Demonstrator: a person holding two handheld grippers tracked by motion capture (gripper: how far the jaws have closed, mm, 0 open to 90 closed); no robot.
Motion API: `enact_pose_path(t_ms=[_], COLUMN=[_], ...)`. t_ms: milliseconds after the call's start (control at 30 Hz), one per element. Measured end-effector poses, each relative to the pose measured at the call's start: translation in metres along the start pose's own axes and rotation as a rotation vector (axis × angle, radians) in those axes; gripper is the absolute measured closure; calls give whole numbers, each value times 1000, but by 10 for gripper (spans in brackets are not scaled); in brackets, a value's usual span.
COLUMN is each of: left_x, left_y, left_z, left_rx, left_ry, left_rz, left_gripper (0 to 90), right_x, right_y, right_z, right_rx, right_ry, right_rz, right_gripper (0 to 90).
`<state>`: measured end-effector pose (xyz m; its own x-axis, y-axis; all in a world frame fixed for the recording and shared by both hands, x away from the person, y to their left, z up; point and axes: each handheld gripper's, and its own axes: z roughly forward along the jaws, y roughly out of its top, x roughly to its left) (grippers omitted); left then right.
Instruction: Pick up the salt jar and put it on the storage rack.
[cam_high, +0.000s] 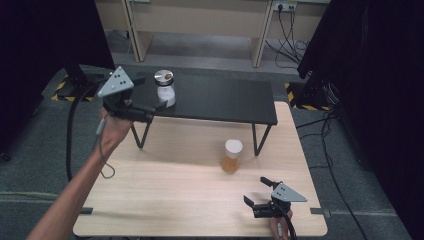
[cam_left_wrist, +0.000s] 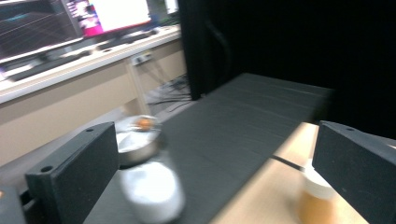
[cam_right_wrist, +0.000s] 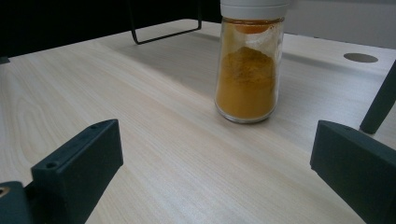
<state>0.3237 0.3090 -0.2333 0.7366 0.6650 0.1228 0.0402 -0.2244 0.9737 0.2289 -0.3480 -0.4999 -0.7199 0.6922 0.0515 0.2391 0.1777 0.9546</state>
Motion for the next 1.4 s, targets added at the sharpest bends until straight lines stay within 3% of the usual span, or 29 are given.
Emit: enact_pose_path(t_ms=[33,133,367,400,533,667,833,867,1100,1400], left_x=[-6,-16,-38,-44,-57,-62,-70,-73,-78,-74], left_y=[-7,-23,-66,-79,-102,-129,-162,-175,-211,-245], left_z=[-6,-12,-21,-21,-19,-12,-1,4,17,21], left_rx=[-14,-34,-35,-44,-27,-9,30,45,113,127], left_ry=[-24,-71,-159,-161,-158,-183,-184,-184,-159,-136], left_rz=[-26,-43,-9,-1,17,-13,-8,-15,-29,-77], left_gripper=[0,0,0,0,0,0,1,2,8,12], right_x=[0,1,1,1,1,2,2,2,3,3], right_y=[0,1,1,1,1,1,1,1,1,1], right_z=[0,0,0,0,0,0,1,1,0,1], right_rx=[0,4,5,5,6,7,8,8,9,10], right_ry=[-1,-2,-3,-3,-3,-4,-6,-7,-9,-11], right_rz=[0,-2,-1,-1,-4,-6,-7,-7,-11,-11], right_gripper=[23,23,23,23,23,23,23,23,23,23])
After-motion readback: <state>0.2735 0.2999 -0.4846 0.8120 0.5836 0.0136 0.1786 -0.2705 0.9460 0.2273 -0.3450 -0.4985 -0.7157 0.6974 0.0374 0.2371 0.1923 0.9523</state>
